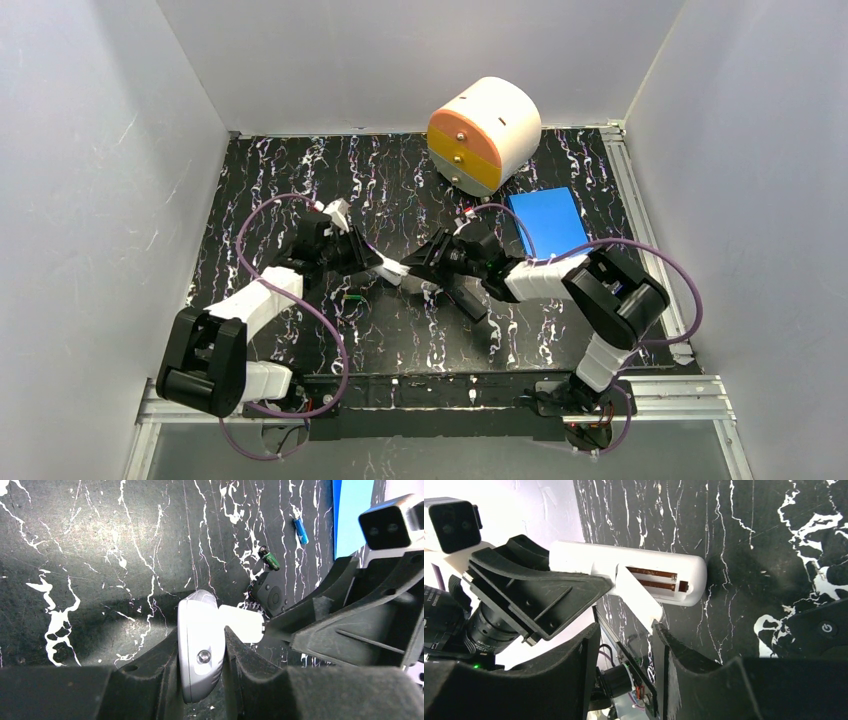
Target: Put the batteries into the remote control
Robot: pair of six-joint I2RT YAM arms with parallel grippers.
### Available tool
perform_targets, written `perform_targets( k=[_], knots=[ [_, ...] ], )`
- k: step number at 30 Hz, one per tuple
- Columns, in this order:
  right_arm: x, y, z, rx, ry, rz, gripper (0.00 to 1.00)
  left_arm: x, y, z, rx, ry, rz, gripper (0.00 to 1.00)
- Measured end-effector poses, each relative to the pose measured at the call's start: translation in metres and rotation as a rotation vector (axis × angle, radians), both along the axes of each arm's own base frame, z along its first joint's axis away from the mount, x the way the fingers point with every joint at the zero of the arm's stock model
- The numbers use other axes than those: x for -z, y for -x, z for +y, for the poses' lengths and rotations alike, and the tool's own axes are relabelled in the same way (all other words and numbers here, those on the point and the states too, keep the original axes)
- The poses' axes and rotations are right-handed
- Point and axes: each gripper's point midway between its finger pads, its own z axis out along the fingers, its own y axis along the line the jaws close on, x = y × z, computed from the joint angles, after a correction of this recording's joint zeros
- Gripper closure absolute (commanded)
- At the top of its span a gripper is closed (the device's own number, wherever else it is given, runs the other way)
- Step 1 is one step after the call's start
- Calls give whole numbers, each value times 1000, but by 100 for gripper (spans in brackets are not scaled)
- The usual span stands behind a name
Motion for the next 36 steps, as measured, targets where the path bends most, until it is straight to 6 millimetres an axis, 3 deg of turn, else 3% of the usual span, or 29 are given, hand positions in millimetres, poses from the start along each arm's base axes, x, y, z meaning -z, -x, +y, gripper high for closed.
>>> perform_targets(
  k=[4, 12, 16, 18, 20, 22, 23, 29, 32, 36],
  knots=[
    [-2, 1, -4, 7, 23, 5, 48, -1, 0, 2, 12, -27, 2, 100],
    [43, 12, -31, 31, 206, 122, 48, -3, -3, 4, 37, -80, 13, 100],
    [40, 13, -35, -5, 231, 71, 45, -6, -3, 8, 53, -122, 12, 100],
    [27, 12, -31, -45, 221, 4, 40, -9, -2, 10, 75, -149, 12, 100],
    [2, 9, -27, -89, 204, -93, 28, -13, 1, 10, 116, -166, 15, 100],
    [-26, 5, -23, -133, 195, -204, 5, -24, 5, 6, 178, -160, 13, 100],
    [-44, 3, -21, -156, 192, -277, 2, -33, 7, 1, 217, -145, 4, 100],
    [-147, 8, -25, -347, 209, -700, 1, -111, 13, -33, 456, 10, -125, 100],
    [-169, 21, -29, -484, 227, -827, 1, -146, 23, -47, 559, 100, -186, 100],
    [-172, 50, -36, -687, 213, -891, 1, -180, 42, -58, 674, 213, -234, 100]
  ],
)
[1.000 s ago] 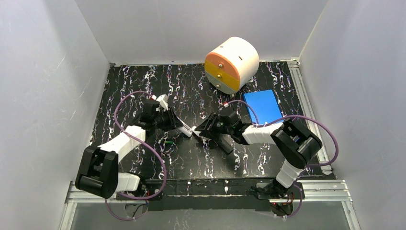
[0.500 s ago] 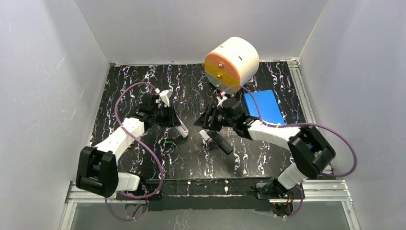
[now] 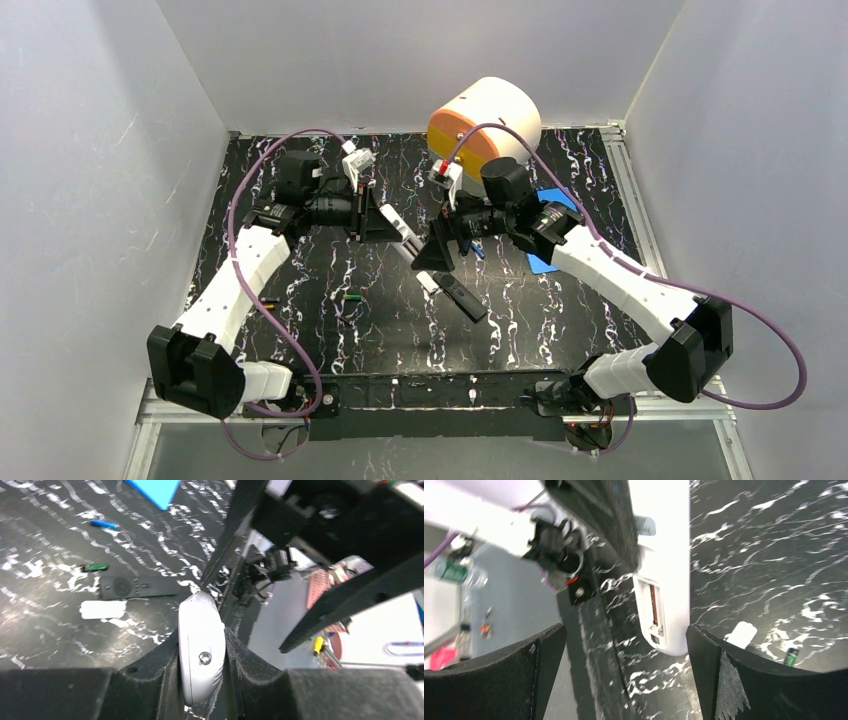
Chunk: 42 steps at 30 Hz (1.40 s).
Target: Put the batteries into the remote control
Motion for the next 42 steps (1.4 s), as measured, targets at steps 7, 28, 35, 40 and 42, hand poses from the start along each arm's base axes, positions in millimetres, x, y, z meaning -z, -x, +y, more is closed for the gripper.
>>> perform_targets(
  k=[7, 28, 35, 40, 42],
  knots=[
    [-18, 40, -8, -213, -13, 38, 7, -50, 22, -9, 124, 146, -56, 100],
    [-86, 49, 10, -209, -286, 184, 79, -132, 44, -13, 206, 333, -185, 47],
    [-108, 39, 19, -152, -410, 197, 83, -158, 20, -10, -39, 390, -215, 46],
    [-114, 31, 24, -119, -484, 237, 81, -168, 8, -6, -168, 467, -198, 57],
    [-116, 29, 26, -118, -501, 250, 81, -168, 3, -5, -193, 486, -181, 50]
  ],
)
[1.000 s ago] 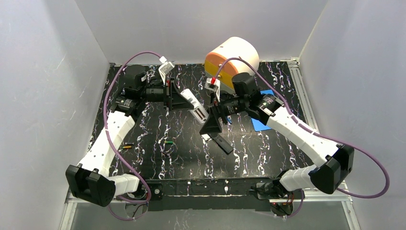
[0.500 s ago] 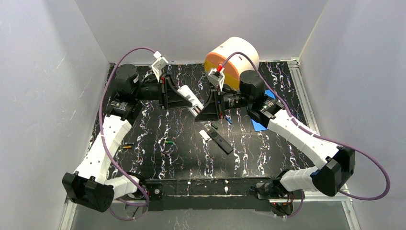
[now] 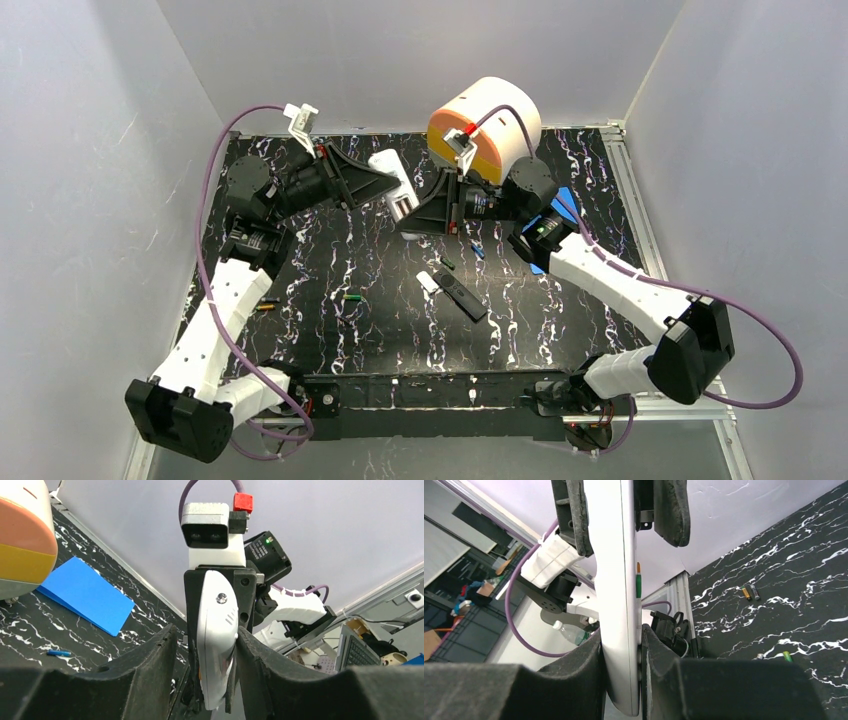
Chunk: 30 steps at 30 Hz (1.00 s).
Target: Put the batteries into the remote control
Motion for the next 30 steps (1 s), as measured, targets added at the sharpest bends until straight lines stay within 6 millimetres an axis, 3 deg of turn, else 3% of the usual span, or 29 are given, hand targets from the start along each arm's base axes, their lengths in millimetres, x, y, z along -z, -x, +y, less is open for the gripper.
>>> perform_targets(
  k=[3, 20, 22, 24, 25, 26, 30],
  knots=[
    [-4, 0, 1, -3, -17, 7, 80, -2, -2, -1, 3, 22, 16, 44],
    [-2, 2, 4, -41, -28, 40, 79, 0, -13, -2, -25, 51, 31, 46],
    [1, 2, 4, -41, -25, 46, 79, 2, -15, -2, -34, 51, 37, 54],
    [2, 1, 4, -39, -22, 52, 78, 2, -15, -2, -39, 53, 34, 79],
    [2, 1, 4, -37, -19, 58, 76, 1, -15, -2, -38, 54, 30, 95],
    [3, 0, 5, -34, -15, 65, 69, 0, -14, -3, -33, 56, 29, 100],
    [9, -3, 7, -28, -7, 58, 25, -1, -11, -4, -21, 57, 17, 100]
  ],
)
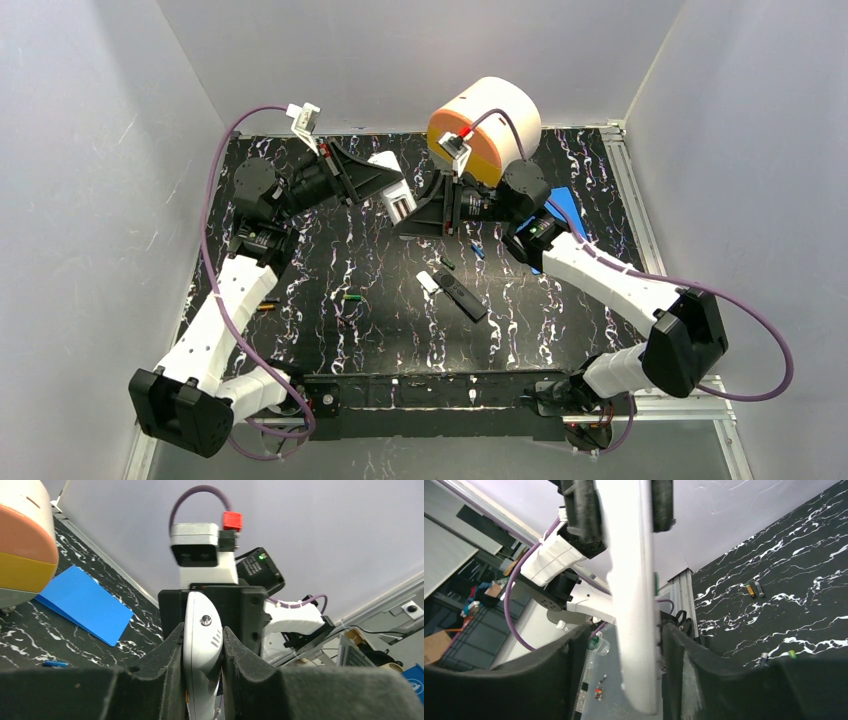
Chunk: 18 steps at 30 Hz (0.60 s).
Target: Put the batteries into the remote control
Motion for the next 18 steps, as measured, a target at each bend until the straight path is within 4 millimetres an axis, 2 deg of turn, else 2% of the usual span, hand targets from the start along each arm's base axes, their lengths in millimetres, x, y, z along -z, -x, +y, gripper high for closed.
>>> perform_targets(
  k=[2, 4, 7, 10, 11, 14, 15, 18],
  knots=[
    [1, -2, -1, 25, 4, -25, 10, 3, -3, 0, -7, -10, -4, 100],
    [5, -5, -4, 67, 29, -45, 2, 8, -8, 0, -19, -24, -5, 100],
    [9, -15, -16, 161, 83, -70, 1, 23, -18, 2, -68, -64, 8, 100],
    [16, -33, -35, 278, 144, -64, 2, 50, -33, 9, -164, -140, 64, 100],
    [20, -40, -43, 325, 172, -55, 6, 60, -38, 13, -201, -169, 83, 100],
    [45, -63, -66, 470, 292, -21, 20, 95, -52, 34, -348, -296, 161, 100],
    [59, -71, -74, 518, 349, -10, 24, 106, -53, 41, -387, -338, 182, 100],
    [113, -88, -93, 616, 564, 25, 27, 121, -49, 56, -445, -415, 204, 100]
  ],
)
